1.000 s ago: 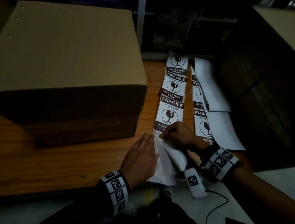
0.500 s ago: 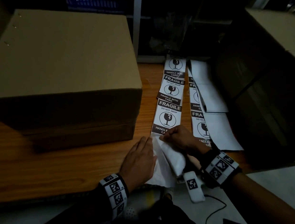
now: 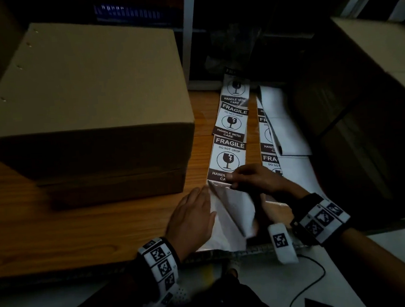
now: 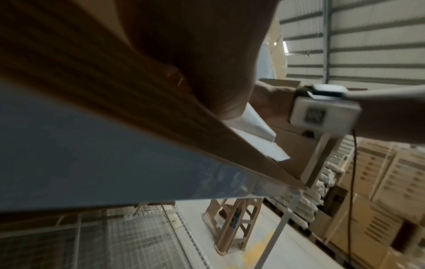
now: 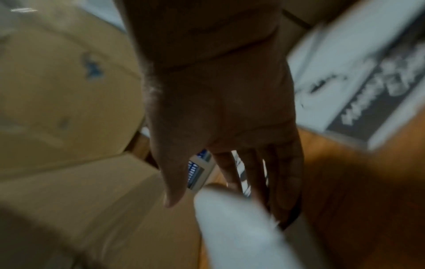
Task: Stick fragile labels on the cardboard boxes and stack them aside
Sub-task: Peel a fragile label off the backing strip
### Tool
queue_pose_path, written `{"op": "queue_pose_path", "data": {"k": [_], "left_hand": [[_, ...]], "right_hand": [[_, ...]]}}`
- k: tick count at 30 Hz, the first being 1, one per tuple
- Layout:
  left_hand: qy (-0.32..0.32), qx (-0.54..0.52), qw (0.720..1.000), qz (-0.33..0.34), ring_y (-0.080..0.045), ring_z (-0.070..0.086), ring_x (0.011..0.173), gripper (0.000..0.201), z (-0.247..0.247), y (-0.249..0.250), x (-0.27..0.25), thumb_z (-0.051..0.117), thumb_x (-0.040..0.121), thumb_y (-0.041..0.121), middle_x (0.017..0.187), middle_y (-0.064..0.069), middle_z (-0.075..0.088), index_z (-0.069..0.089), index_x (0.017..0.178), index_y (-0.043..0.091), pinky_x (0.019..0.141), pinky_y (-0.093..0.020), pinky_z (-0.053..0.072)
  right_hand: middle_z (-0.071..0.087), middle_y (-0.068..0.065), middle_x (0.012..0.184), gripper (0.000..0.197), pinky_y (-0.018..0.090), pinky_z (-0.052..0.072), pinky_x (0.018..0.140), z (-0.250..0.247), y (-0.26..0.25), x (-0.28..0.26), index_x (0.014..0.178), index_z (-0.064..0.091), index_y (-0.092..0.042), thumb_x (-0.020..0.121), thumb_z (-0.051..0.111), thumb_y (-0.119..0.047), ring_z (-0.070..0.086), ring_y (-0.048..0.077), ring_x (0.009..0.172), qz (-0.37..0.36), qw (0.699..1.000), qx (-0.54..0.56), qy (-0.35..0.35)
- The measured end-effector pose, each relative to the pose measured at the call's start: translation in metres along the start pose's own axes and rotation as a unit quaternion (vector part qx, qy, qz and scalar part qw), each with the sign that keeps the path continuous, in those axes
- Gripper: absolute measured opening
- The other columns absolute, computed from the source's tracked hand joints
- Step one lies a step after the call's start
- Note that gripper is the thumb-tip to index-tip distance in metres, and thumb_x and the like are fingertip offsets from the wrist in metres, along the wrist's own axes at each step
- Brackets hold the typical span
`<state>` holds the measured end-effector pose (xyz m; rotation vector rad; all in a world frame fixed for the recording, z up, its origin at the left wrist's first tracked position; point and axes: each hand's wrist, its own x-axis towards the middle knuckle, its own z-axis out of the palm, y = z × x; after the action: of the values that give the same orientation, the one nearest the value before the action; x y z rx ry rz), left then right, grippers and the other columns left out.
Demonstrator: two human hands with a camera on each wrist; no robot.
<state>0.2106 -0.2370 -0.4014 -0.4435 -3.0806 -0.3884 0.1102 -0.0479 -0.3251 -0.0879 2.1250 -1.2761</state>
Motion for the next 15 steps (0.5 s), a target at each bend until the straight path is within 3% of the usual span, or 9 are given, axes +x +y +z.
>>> {"op": "queue_pose_path", "data": {"k": [2, 5, 9, 10, 13, 15], "left_hand": [[0.002, -0.007, 1.000, -0.001, -0.025, 0.044, 0.133, 0.060, 0.000, 0.001, 0.000, 0.051, 0.095, 0.041, 0.145, -0.012, 0.048, 0.046, 0.141, 0.002, 0.110, -0.036, 0.036], [0.024, -0.017, 1.000, -0.004, -0.028, 0.054, 0.122, 0.058, -0.002, 0.000, -0.003, 0.069, 0.086, 0.037, 0.135, -0.016, 0.057, 0.059, 0.129, 0.000, 0.100, -0.039, 0.049], [0.059, -0.049, 0.997, -0.019, -0.031, 0.060, 0.113, 0.057, -0.007, 0.003, -0.007, 0.082, 0.074, 0.028, 0.127, -0.018, 0.061, 0.064, 0.120, -0.001, 0.089, -0.041, 0.055], [0.063, -0.065, 0.996, -0.022, -0.031, 0.058, 0.114, 0.057, -0.008, 0.005, -0.008, 0.082, 0.075, 0.025, 0.128, -0.017, 0.060, 0.062, 0.121, 0.000, 0.090, -0.042, 0.055], [0.048, -0.124, 0.988, -0.081, -0.028, 0.049, 0.116, 0.060, -0.017, 0.010, -0.006, 0.079, 0.077, 0.024, 0.130, -0.012, 0.051, 0.053, 0.129, 0.008, 0.094, -0.041, 0.049], [0.060, -0.143, 0.981, -0.117, -0.027, 0.044, 0.114, 0.059, -0.022, 0.014, -0.007, 0.078, 0.078, 0.022, 0.127, -0.010, 0.046, 0.050, 0.128, 0.011, 0.093, -0.044, 0.047]], "right_hand": [[0.074, 0.009, 0.097, 0.033, 0.036, 0.053, 0.086, -0.003, 0.009, -0.009, 0.096, 0.073, -0.007, 0.085, 0.073, -0.038, 0.070, 0.023, 0.093, -0.017, 0.999, -0.040, 0.023], [0.074, 0.006, 0.102, 0.024, 0.041, 0.050, 0.098, 0.001, 0.027, -0.027, 0.101, 0.072, -0.007, 0.093, 0.064, -0.028, 0.068, 0.023, 0.103, -0.007, 0.999, 0.021, 0.050], [0.075, 0.003, 0.102, 0.019, 0.043, 0.049, 0.100, 0.008, 0.043, -0.041, 0.095, 0.076, -0.011, 0.093, 0.063, -0.024, 0.068, 0.022, 0.103, -0.012, 0.998, 0.041, 0.051], [0.075, 0.005, 0.101, 0.025, 0.046, 0.049, 0.100, 0.011, 0.043, -0.044, 0.093, 0.076, -0.009, 0.090, 0.065, -0.031, 0.068, 0.026, 0.103, -0.016, 0.998, 0.035, 0.052], [0.067, 0.029, 0.101, 0.064, 0.061, 0.044, 0.095, 0.014, 0.052, -0.045, 0.092, 0.067, 0.008, 0.078, 0.060, -0.053, 0.059, 0.049, 0.102, -0.018, 0.998, 0.013, 0.053], [0.071, 0.021, 0.105, 0.047, 0.055, 0.047, 0.095, 0.013, 0.052, -0.046, 0.091, 0.072, -0.004, 0.077, 0.055, -0.045, 0.063, 0.042, 0.099, -0.032, 0.997, -0.055, 0.035]]}}
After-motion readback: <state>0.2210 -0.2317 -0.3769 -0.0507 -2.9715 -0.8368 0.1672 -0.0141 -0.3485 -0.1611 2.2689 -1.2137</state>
